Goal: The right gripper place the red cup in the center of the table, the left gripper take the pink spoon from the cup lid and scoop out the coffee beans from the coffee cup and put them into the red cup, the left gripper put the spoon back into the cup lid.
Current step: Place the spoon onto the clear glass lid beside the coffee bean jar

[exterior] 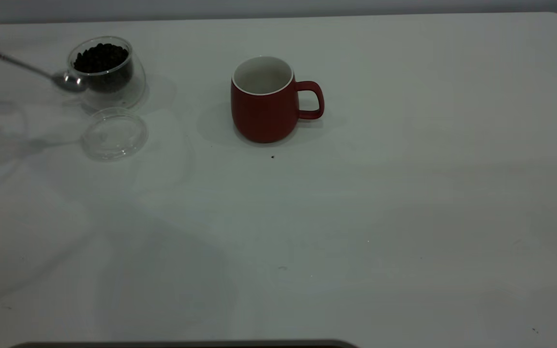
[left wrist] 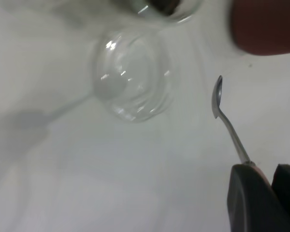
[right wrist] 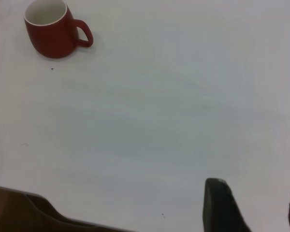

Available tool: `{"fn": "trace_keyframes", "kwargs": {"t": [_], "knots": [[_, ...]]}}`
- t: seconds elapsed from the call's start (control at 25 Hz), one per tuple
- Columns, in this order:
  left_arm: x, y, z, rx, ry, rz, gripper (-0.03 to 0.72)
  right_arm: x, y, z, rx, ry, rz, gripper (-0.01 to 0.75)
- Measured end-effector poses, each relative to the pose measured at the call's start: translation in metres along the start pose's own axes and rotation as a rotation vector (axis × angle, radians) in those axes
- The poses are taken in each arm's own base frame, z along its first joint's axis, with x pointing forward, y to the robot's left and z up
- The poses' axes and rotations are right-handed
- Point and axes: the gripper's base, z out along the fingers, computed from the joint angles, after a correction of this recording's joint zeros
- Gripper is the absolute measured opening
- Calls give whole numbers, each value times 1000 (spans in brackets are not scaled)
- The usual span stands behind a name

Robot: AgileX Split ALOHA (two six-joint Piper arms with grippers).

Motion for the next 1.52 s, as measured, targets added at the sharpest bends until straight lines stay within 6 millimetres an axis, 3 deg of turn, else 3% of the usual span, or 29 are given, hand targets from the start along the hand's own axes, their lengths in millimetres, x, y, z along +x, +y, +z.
{"fn": "trace_keyframes", "kwargs": {"t": [0.2,0.36,0.76,1.24,1.52], "knots": [[11,28,25,38,47,-115,112,0,0,0,0,0,0,371],[13,39,39,86,31,-177,112,0,0,0,0,0,0,371],[11,40,38,156,-55,-228,112,0,0,0,0,0,0,371],[44,37,67,323,-156,-254,112,0,0,0,0,0,0,371],[61,49,60,338,-225,-288,112,0,0,0,0,0,0,371]]}}
